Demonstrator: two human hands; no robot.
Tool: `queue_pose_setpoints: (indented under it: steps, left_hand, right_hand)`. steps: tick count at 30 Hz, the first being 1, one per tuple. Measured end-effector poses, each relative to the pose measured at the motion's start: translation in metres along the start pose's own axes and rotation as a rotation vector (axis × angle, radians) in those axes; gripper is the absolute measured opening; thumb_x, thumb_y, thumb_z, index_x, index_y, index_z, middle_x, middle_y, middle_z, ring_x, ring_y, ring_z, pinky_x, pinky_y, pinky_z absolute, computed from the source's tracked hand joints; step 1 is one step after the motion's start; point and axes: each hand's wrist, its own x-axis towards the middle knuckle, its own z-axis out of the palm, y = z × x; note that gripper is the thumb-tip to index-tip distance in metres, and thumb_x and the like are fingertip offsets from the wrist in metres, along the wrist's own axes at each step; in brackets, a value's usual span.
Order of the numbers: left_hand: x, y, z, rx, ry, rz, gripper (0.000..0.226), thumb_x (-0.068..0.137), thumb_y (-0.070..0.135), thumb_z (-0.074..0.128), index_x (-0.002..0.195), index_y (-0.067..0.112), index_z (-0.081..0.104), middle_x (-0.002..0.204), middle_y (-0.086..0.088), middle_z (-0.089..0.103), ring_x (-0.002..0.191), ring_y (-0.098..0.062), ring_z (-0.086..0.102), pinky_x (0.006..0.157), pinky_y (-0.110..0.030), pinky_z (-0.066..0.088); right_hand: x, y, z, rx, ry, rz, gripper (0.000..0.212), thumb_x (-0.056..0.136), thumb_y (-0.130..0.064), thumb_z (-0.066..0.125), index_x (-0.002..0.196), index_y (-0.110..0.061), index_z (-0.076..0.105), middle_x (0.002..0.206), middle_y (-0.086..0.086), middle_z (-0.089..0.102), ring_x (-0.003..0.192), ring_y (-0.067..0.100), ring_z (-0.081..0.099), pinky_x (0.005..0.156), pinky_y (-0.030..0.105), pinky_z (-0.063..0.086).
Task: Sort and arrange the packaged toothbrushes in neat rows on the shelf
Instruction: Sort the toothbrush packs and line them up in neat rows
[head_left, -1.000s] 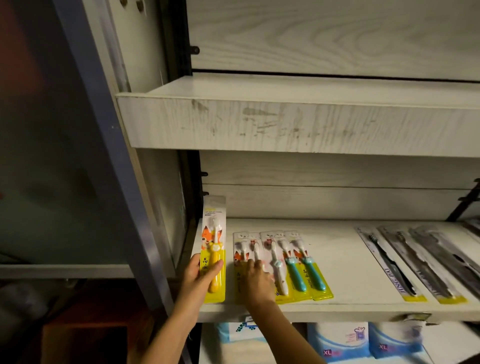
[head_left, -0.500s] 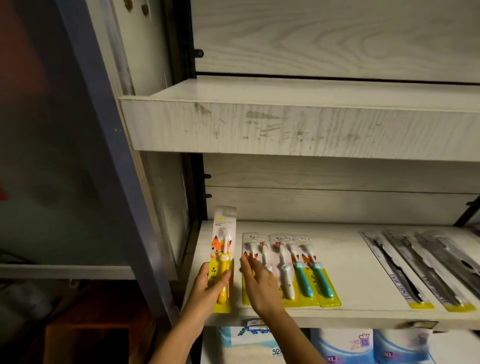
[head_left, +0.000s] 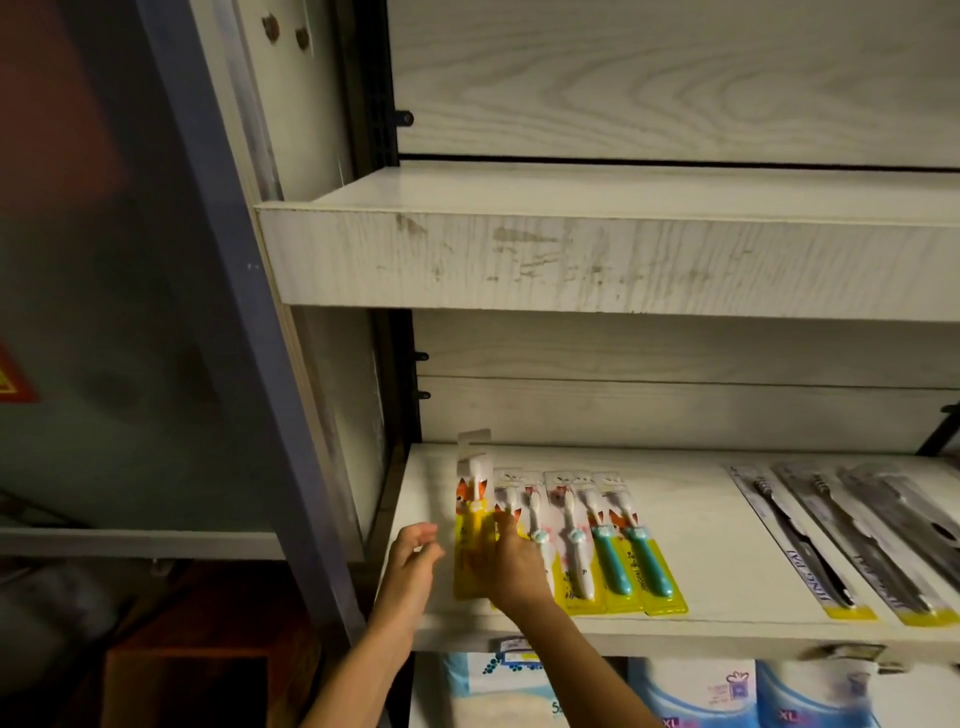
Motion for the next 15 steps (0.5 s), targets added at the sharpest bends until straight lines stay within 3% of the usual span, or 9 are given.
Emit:
queue_pose_setpoints:
  steps: [5,8,15]
  left_hand:
    - [-0.007,0.000,-0.002,0.000,-0.014,-0.031,0.016,0.094,0.000,0.042,0.099,0.010,0.053,0.092,0.001,0.052,0.078,-0.007,0.049,0.067,-0.020,0.040]
    - [-0.009,-0.002,-0.003,0.012,-0.017,-0.042,0.017,0.095,0.002,0.041,0.099,0.012,0.053,0.092,0.002,0.052,0.079,-0.010,0.049,0.068,-0.021,0.041]
    - [-0.014,-0.001,-0.003,0.037,-0.038,-0.049,0.018,0.096,0.001,0.038,0.104,0.010,0.051,0.091,0.000,0.051,0.077,-0.013,0.049,0.066,-0.021,0.040]
  right_hand:
    - [0.008,-0.002,0.005,-0.129,-0.063,0.092,0.069,0.094,-0.018,0.047,0.150,-0.019,0.006,0.127,0.015,0.055,0.114,0.029,0.056,0.092,0.035,0.046]
    - [0.007,-0.002,0.005,-0.217,-0.064,0.068,0.067,0.094,-0.021,0.045,0.150,-0.023,0.008,0.129,0.014,0.052,0.116,0.029,0.054,0.093,0.036,0.046]
    - [0.007,0.002,0.011,-0.526,-0.094,0.014,0.056,0.100,-0.026,0.029,0.150,-0.013,0.007,0.138,0.014,0.045,0.124,0.028,0.047,0.097,0.036,0.042]
